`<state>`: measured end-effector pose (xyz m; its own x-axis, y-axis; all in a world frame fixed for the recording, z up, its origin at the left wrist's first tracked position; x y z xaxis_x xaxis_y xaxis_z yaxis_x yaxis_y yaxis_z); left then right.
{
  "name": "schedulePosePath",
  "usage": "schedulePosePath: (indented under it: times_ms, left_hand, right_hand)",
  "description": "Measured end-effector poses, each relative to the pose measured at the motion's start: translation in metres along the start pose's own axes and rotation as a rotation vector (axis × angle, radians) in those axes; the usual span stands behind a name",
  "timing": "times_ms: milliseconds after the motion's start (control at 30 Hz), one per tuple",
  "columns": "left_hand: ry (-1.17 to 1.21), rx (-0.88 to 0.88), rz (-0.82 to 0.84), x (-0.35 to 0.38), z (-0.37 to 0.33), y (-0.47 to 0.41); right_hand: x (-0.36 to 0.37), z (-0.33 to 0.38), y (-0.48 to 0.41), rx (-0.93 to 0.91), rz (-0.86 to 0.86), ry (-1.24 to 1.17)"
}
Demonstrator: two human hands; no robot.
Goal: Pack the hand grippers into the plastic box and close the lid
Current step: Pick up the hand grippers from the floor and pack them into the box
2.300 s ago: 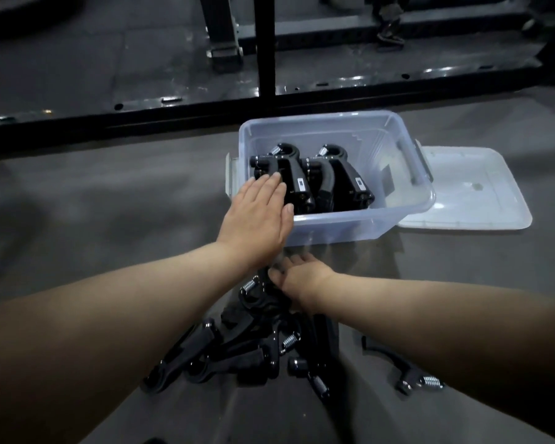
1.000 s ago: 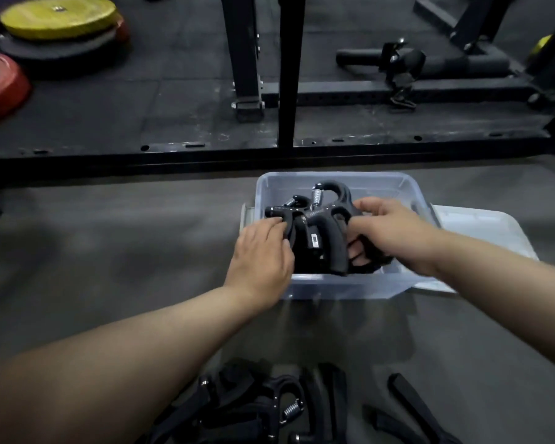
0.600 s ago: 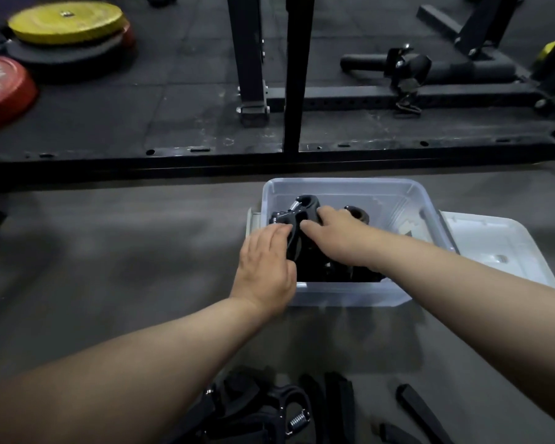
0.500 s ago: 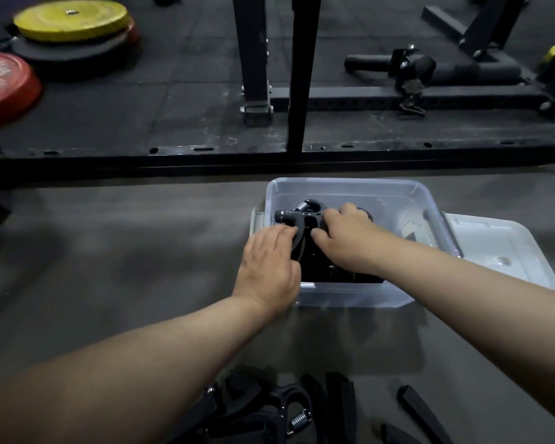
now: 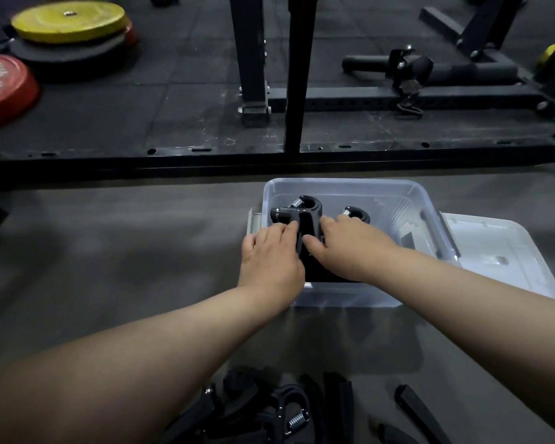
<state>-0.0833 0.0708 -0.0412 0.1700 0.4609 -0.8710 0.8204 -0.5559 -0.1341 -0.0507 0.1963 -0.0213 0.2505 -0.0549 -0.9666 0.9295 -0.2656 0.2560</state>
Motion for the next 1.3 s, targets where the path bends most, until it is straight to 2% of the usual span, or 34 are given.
schedulePosePath:
  times_ms: [133,267,467,633,900,1033,1300]
  left_hand:
    - [-0.021,-0.045,0.033,0.0,-0.002,-0.002]
    - [-0.007,-0.033,0.035,-0.002,-0.003,0.001]
    - [0.08,-0.047,-0.082,-0.008,-0.001,-0.002]
    - [0.105,-0.11,-0.018,-0.001,0.004,-0.01]
    - [0.137,-0.133,-0.035,-0.001,0.006,-0.01]
    - [0.105,-0.182,0.027,0.002,0.008,-0.012]
    - [0.098,-0.142,0.013,0.005,0.01,-0.012]
  right_hand:
    - [0.007,-0.003,0.012,-0.096,-0.124,-0.004]
    - [0.014,-0.013,0.033,-0.137,-0.238,-0.127]
    - [0.027,-0.021,0.056,-0.165,-0.377,-0.189]
    - [0.025,-0.02,0.046,-0.109,-0.396,-0.204]
    - [0.023,-0.02,0.048,-0.072,-0.404,-0.161]
    - [0.024,-0.017,0.036,0.02,-0.311,-0.066]
    - [0.027,-0.012,0.03,0.034,-0.33,-0.089]
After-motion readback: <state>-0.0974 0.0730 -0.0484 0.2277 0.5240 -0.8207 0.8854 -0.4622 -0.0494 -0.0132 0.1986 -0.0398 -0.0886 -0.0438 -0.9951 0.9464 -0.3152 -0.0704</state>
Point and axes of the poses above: each hand's wrist, its own y-axis away from the middle knuckle, its own x-axis out of the palm, z = x × y, the point moved 6 cm from there along -y, towards the middle knuckle, and after that the axes turned 9 degrees about y, right-handed, at the moved point
